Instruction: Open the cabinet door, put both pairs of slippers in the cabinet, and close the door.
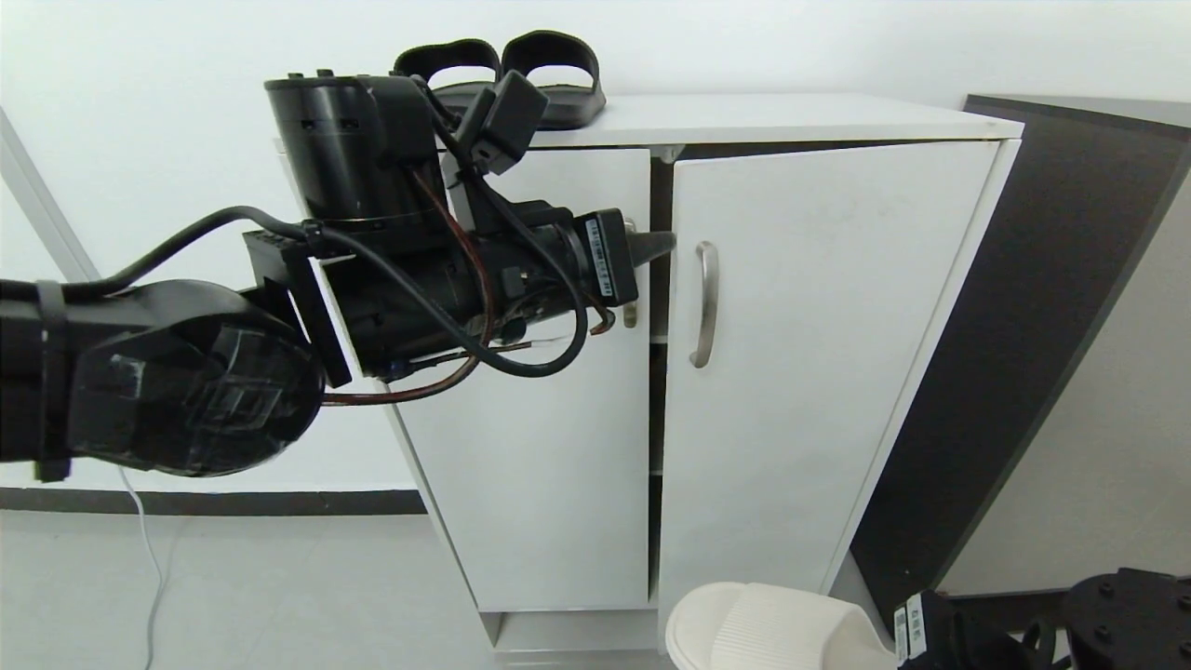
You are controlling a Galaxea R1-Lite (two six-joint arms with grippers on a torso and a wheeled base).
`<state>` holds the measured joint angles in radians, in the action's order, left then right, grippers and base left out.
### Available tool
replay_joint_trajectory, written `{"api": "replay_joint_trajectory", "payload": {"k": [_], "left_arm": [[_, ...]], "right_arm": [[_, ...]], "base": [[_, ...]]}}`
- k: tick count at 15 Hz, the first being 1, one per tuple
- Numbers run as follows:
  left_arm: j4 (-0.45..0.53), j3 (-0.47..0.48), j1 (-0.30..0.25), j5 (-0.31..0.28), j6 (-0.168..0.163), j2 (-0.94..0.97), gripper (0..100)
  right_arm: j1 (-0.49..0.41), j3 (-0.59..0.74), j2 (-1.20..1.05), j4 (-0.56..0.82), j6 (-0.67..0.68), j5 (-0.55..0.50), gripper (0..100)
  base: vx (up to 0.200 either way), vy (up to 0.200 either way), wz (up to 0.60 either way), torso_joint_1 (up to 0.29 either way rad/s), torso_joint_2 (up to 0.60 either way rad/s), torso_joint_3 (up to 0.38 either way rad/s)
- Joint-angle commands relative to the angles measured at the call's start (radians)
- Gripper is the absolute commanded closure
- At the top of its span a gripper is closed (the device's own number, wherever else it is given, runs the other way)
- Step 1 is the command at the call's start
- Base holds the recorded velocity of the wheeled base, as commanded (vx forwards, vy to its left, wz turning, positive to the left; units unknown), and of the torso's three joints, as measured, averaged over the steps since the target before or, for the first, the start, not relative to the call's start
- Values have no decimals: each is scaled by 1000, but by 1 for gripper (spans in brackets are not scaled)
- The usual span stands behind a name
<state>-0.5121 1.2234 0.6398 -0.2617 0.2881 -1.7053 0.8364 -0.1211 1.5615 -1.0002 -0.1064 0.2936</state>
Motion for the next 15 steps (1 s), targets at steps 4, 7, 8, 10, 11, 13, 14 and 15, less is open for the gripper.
{"api": "replay_joint_trajectory", "payload": {"k": [4, 7, 8, 10, 11, 13, 14, 15], "left_arm": [[-9, 10, -14, -1, 0, -31, 100], [-45, -13, -14, -1, 0, -23, 100], [-54, -22, -14, 1, 0, -20, 100], [-77, -53, -14, 6, -1, -4, 100], [-97, -90, -14, 6, -1, 18, 100], [-114, -119, -15, 2, 0, 44, 100], [-114, -117, -26, 1, 2, 47, 100], [-114, -114, -31, -1, 2, 47, 100]], "right_arm": [[1, 1, 8, 0, -1, 1, 100], [1, 3, 9, 0, -1, 1, 100], [1, 3, 9, 0, -1, 1, 100], [1, 3, 9, 0, -1, -1, 100], [1, 4, 12, 0, 1, 1, 100], [1, 4, 15, 0, -1, 1, 100], [3, 4, 19, 0, -1, 1, 100], [3, 4, 19, 0, -1, 1, 100]], "base": [[0, 0, 0, 0, 0, 0], [0, 0, 0, 0, 0, 0], [0, 0, 0, 0, 0, 0], [0, 0, 0, 0, 0, 0], [0, 0, 0, 0, 0, 0], [0, 0, 0, 0, 0, 0], [0, 0, 0, 0, 0, 0], [0, 0, 0, 0, 0, 0]]}}
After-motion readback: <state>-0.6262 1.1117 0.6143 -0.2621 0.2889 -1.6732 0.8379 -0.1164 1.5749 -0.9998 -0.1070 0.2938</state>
